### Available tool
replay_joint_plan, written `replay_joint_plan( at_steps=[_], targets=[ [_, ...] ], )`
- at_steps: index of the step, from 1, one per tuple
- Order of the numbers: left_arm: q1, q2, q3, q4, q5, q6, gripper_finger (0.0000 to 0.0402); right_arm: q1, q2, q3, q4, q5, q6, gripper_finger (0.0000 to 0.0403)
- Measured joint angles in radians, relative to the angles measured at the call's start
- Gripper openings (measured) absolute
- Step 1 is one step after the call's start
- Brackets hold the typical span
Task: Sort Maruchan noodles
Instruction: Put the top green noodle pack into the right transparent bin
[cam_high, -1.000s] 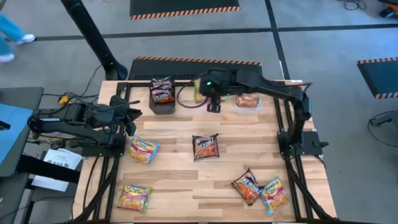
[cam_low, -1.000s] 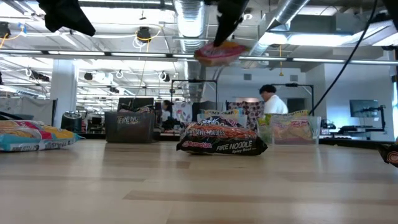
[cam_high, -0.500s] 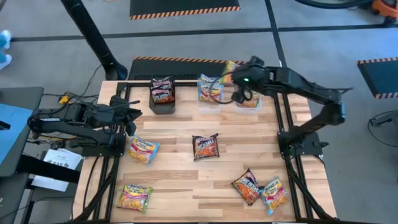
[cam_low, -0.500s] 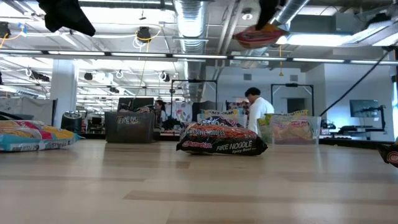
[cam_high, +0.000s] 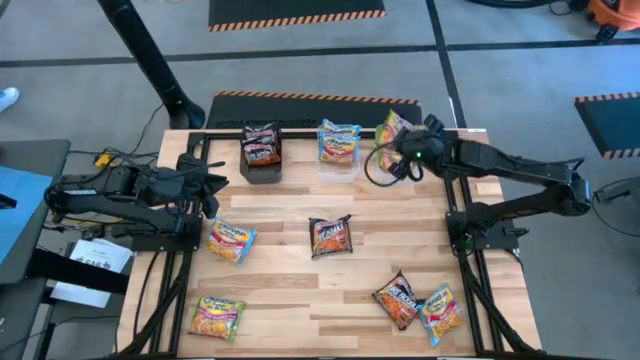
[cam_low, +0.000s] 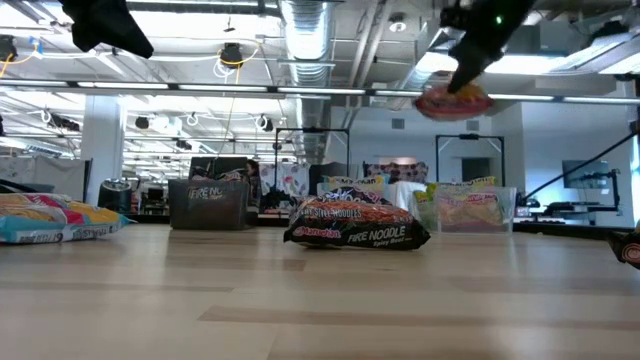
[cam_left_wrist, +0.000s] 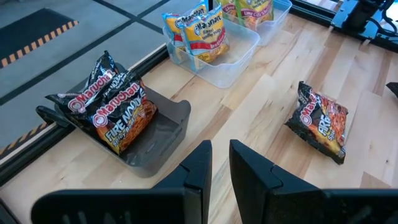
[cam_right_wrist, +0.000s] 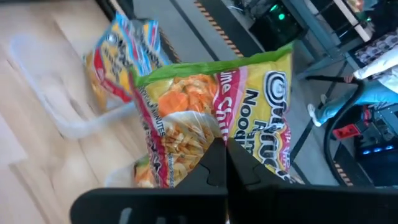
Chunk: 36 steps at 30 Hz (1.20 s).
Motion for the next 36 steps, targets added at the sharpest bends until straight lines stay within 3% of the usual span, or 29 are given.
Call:
replay_joint_plan(
  at_steps=[14,36],
  targets=[
    [0.0,0.0,0.0,0.0,0.0,0.0,0.0045,-0.005,0.024,-0.292,0.193,0.056,-0.013,0.0007],
    [0.0,0.0,0.0,0.0,0.0,0.0,0.0045,-0.117,0.283,-0.304,0.334,0.031,-0.22,0.0008]
  ],
)
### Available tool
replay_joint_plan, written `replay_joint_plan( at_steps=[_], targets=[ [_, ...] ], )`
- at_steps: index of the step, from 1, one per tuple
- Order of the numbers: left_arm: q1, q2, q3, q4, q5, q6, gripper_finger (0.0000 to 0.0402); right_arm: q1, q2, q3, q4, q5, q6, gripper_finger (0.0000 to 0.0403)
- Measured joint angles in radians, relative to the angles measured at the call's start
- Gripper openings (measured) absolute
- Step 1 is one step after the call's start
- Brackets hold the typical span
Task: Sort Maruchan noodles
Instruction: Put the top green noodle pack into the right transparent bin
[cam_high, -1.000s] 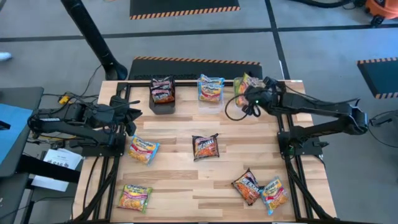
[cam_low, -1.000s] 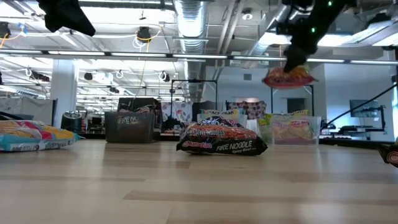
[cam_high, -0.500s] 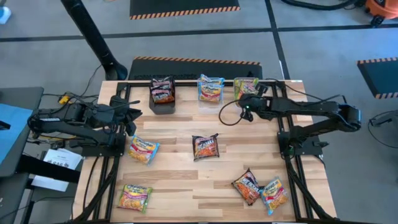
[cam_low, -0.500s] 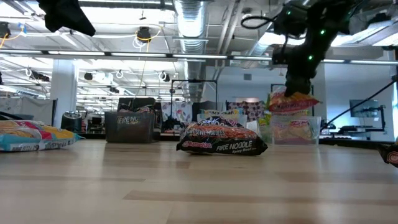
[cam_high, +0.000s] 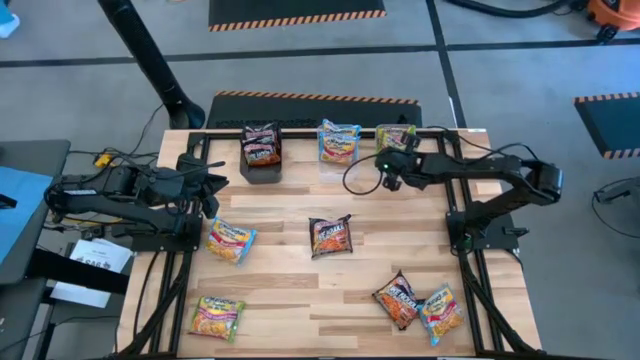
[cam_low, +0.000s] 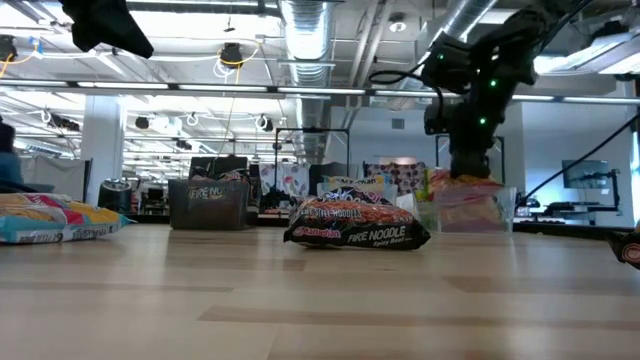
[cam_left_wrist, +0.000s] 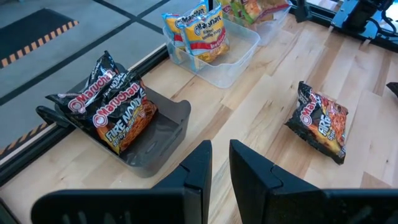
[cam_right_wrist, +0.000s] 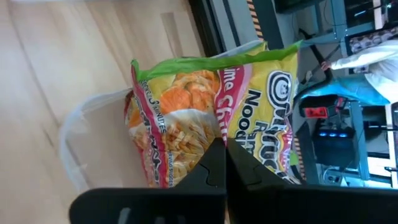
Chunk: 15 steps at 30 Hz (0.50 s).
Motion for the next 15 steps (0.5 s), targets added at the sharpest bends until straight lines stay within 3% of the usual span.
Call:
replay_joint_plan(
  at_steps=[15],
  targets=[
    [0.0,0.0,0.0,0.0,0.0,0.022,0.0045,-0.035,0.052,0.027,-0.035,0.053,-0.045,0.0017]
  ],
)
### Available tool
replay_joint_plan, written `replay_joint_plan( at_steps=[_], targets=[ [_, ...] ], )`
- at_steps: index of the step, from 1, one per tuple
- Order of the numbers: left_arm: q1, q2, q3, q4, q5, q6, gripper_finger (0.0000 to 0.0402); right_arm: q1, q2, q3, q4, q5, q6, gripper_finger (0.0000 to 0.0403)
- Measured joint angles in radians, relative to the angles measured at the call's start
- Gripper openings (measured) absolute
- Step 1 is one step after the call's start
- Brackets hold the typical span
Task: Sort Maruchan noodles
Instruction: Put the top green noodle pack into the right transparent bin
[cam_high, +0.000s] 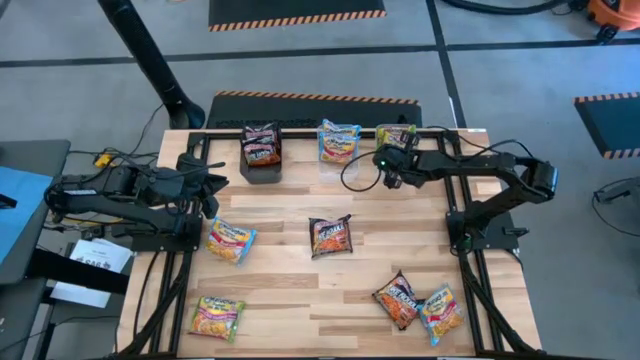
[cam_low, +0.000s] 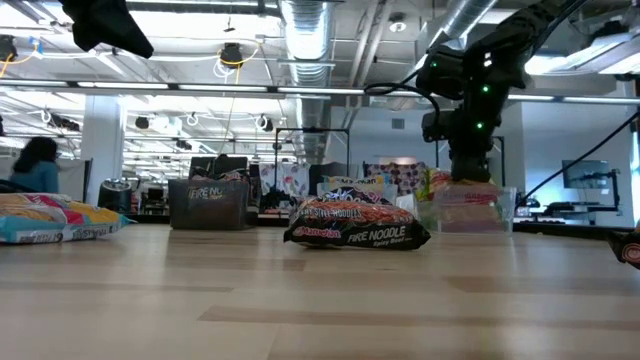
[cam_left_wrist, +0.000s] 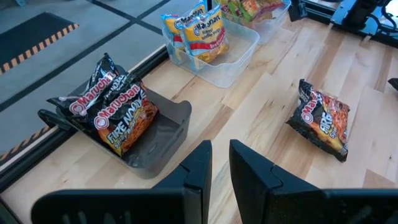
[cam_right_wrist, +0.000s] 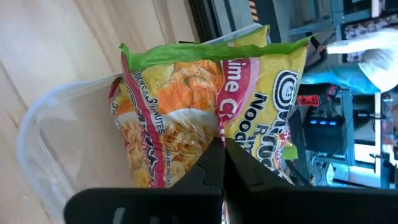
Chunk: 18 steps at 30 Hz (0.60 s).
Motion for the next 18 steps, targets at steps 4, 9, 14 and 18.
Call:
replay_joint_plan(
  at_steps=[4,9,14,18],
  targets=[
    [0.0,0.0,0.0,0.0,0.0,0.0,0.0045,-0.011,-0.001,0.008,-0.031,-0.03,-0.064,0.0012],
    [0.0,0.0,0.0,0.0,0.0,0.0,0.0045,-0.011,-0.001,0.009,-0.053,-0.04,-0.154,0.0011],
    [0.0,0.0,0.0,0.0,0.0,0.0,0.0045,-0.011,-0.001,0.009,-0.062,-0.038,-0.214,0.0011],
    [0.0,0.0,0.0,0.0,0.0,0.0,0.0045,-0.011,-0.001,0.009,-0.063,-0.04,-0.211,0.0011]
  ],
)
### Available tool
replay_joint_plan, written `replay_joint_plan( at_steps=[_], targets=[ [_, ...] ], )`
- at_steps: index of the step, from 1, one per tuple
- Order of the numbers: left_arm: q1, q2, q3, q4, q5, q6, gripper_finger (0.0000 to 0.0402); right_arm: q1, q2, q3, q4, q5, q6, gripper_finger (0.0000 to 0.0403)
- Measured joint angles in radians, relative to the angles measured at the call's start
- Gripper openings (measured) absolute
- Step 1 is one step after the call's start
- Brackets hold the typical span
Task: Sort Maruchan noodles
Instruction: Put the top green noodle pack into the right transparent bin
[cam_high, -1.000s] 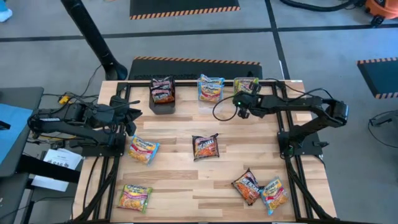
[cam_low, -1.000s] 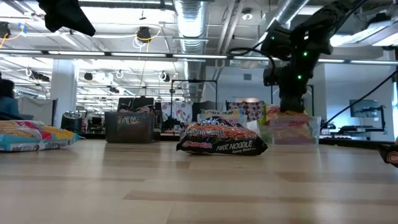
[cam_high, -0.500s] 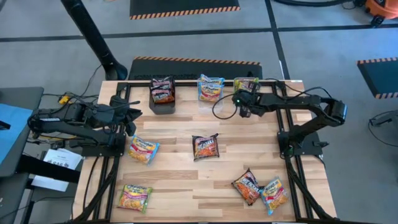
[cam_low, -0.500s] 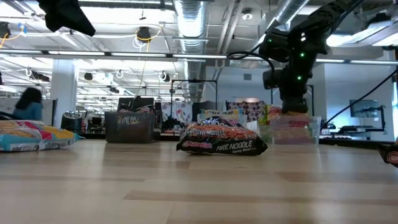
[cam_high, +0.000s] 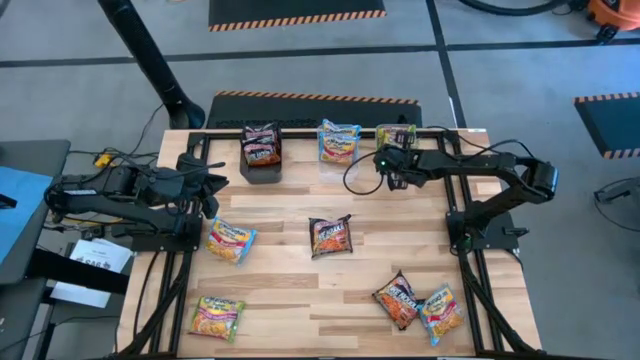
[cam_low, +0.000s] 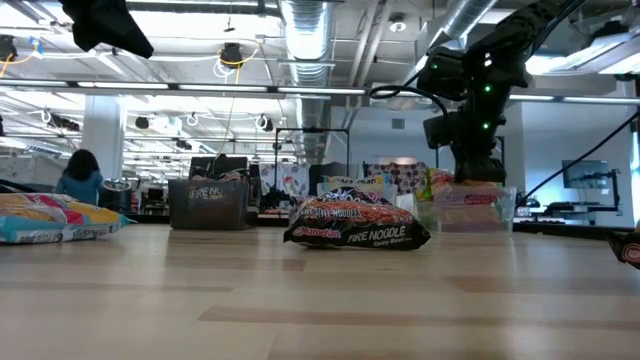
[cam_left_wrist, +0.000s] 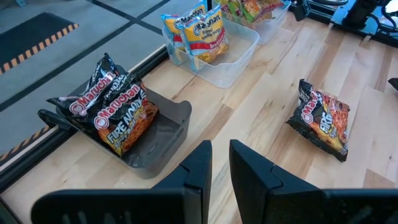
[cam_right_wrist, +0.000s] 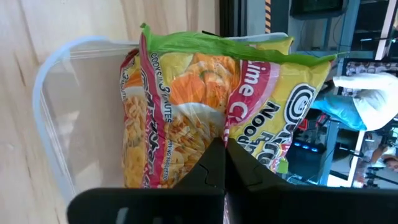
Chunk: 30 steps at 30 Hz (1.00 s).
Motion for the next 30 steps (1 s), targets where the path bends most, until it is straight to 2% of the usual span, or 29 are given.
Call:
replay_joint_plan(
  at_steps=[7,19,30],
  targets=[
    [0.0,0.0,0.0,0.0,0.0,0.0,0.0045,0.012,0.0,0.0,-0.075,0.029,-0.054,0.0011],
    [0.0,0.0,0.0,0.0,0.0,0.0,0.0045,0.035,0.0,-0.001,-0.068,0.047,-0.057,0.0013],
    [0.0,0.0,0.0,0.0,0.0,-0.001,0.0045,0.045,0.002,0.007,-0.096,0.046,0.145,0.0087]
  ],
)
